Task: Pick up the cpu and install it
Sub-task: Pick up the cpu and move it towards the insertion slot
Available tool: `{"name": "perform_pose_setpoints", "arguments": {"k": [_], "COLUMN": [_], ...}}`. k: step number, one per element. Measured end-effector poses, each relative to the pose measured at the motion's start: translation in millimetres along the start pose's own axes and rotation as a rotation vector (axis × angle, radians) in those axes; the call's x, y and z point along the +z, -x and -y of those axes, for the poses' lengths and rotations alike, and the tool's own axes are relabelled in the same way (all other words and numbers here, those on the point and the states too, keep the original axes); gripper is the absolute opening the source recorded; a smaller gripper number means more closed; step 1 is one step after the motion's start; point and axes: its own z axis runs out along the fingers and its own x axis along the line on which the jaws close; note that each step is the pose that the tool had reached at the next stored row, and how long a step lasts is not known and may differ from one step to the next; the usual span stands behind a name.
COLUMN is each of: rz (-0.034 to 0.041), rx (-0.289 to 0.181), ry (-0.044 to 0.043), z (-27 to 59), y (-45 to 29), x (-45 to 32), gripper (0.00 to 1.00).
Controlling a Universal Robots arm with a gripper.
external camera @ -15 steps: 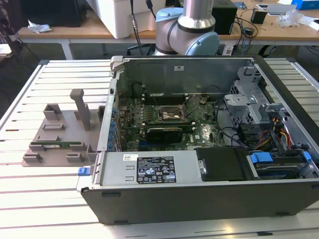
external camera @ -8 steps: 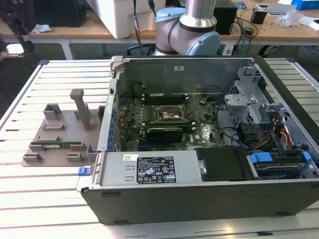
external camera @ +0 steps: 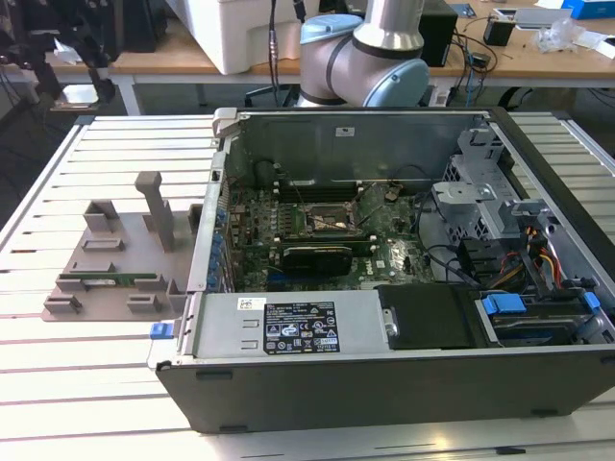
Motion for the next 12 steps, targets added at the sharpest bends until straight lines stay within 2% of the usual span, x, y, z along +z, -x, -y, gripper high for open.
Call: {"name": "perform_pose_setpoints", "arguments": {"k": [2, 3, 11, 12], "rz": [-0.0012, -0.0017, -0.0064, -0.0066], "rx": [0.000, 0.000, 0.000, 0.000], "ry": [0.0000, -0.0001, -0.0001, 0.0000], "z": [0.2, 0.2, 0.6, 0.7], "y": [19.9, 26.4, 70.7, 74.4], "x": [0.3, 0.3, 1.2, 1.5], "gripper": [0.55, 0.55, 0.55, 0.55]}}
